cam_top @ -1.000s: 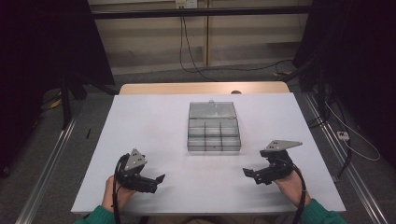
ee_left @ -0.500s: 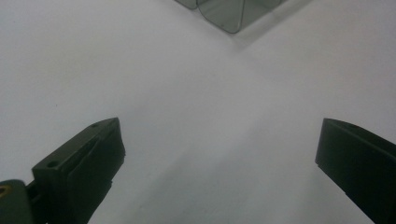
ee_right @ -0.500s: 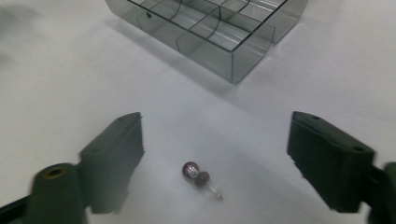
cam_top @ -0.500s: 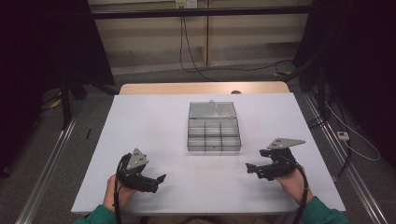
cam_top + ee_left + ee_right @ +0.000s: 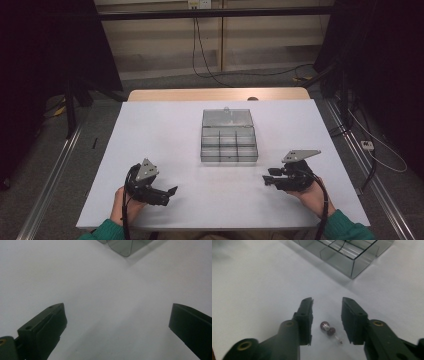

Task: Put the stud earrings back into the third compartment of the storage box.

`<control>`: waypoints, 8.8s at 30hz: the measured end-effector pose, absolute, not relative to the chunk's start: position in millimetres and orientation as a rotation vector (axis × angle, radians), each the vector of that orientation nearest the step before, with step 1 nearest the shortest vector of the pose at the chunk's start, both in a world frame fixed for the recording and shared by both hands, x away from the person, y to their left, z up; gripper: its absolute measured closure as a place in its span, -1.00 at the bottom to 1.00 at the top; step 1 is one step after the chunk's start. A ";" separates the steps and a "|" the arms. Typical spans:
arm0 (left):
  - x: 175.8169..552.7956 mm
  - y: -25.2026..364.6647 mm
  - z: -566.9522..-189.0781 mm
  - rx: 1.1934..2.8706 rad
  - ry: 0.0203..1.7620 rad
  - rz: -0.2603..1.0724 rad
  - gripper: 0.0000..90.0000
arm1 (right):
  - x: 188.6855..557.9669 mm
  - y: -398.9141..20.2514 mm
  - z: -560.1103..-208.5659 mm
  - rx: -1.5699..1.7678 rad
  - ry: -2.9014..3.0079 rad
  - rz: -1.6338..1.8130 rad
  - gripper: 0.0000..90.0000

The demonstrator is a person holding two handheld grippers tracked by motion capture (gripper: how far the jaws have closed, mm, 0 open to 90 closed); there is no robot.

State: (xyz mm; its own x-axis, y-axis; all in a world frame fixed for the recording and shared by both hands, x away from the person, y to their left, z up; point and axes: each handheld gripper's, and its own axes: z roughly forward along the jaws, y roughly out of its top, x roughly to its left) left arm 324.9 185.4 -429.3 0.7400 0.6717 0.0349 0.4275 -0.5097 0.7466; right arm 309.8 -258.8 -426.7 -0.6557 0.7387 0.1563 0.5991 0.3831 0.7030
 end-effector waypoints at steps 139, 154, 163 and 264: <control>325.3 182.7 -428.9 2.197 0.820 0.461 -0.96 | 326.2 -225.7 -405.6 1.061 2.175 1.073 0.86; 325.8 183.1 -429.1 2.201 0.820 0.463 -0.96 | 341.4 -217.3 -405.7 1.057 2.163 1.073 0.86; 326.1 183.4 -429.1 2.203 0.821 0.466 -0.96 | 350.8 -213.7 -404.7 1.070 2.156 1.069 0.86; 326.9 182.7 -430.1 2.209 0.819 0.466 -0.96 | 417.5 -201.8 -428.9 1.195 2.128 0.961 0.83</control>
State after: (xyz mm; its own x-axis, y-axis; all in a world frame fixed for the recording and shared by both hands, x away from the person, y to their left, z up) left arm 326.9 182.7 -430.1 0.7321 0.6765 0.0804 0.4146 -0.5361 0.7353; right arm 417.5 -201.8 -428.9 -0.4805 0.8724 -0.0900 0.5092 0.3611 0.7812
